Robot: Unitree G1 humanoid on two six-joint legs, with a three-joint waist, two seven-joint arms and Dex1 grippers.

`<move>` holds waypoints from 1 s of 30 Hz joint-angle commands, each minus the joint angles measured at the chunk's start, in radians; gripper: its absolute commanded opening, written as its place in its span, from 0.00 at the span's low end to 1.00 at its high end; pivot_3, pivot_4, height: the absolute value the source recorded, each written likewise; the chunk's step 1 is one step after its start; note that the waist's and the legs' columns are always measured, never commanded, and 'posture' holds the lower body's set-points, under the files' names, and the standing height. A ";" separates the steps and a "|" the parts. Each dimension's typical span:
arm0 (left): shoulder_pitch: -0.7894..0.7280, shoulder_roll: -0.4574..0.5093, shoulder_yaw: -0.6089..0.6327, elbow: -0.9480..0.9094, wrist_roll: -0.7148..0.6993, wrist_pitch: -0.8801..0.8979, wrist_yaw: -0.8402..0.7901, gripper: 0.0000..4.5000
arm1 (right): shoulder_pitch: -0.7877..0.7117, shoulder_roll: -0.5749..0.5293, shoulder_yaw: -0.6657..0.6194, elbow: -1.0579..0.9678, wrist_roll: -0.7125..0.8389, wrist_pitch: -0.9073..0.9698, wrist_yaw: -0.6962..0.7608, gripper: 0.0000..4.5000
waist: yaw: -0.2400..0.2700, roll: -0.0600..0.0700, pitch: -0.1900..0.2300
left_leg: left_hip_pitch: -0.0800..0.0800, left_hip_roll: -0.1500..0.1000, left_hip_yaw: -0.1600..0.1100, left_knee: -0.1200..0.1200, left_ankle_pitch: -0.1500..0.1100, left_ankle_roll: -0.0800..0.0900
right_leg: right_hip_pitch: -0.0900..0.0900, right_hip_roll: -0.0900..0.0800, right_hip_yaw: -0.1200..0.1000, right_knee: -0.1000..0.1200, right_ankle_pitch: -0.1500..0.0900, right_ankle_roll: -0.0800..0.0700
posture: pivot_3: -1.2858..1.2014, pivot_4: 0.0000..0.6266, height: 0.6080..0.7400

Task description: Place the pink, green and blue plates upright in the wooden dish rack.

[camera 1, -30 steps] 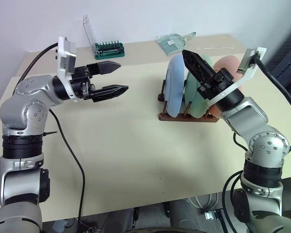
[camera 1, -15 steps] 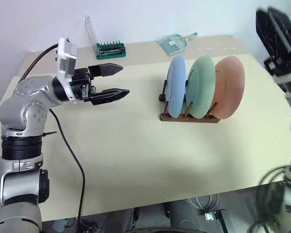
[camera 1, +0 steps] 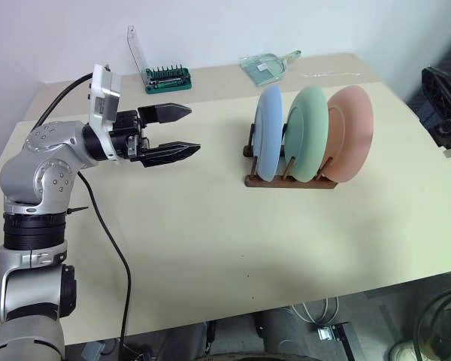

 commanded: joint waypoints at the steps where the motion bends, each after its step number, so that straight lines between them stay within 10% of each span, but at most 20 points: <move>1: 0.012 0.024 0.008 -0.028 -0.008 0.001 -0.012 1.00 | 0.120 -0.058 0.006 -0.243 0.246 0.149 0.188 0.00 | 0.004 0.000 0.000 | 0.000 0.000 -0.001 0.000 0.000 0.000 | 0.000 0.000 0.000 0.000 0.000 0.000 | 0.52 0.24 1.00; 7: 0.149 0.052 -0.002 -0.088 0.015 -0.030 -0.038 1.00 | 0.199 -0.120 0.085 -0.234 0.277 0.249 0.341 0.18 | 0.000 0.000 0.000 | 0.002 0.000 0.002 0.002 -0.003 0.005 | 0.005 0.000 0.000 -0.002 0.002 0.003 | 0.52 0.24 1.00; 14: 0.278 0.047 -0.014 -0.237 0.008 -0.018 0.020 1.00 | 0.230 -0.164 0.118 -0.176 0.123 0.151 0.637 0.95 | 0.011 -0.001 0.000 | 0.004 0.001 0.002 0.001 -0.003 0.004 | 0.006 0.000 -0.001 -0.004 0.002 0.003 | 0.52 0.24 1.00; 30: 0.321 0.016 -0.041 -0.127 0.039 -0.137 -0.047 1.00 | 0.377 -0.155 0.112 -0.196 -0.203 -0.110 0.707 0.98 | 0.021 -0.001 0.000 | 0.009 0.001 0.004 0.001 -0.003 0.004 | 0.010 0.000 0.000 -0.005 0.002 0.003 | 0.52 0.24 1.00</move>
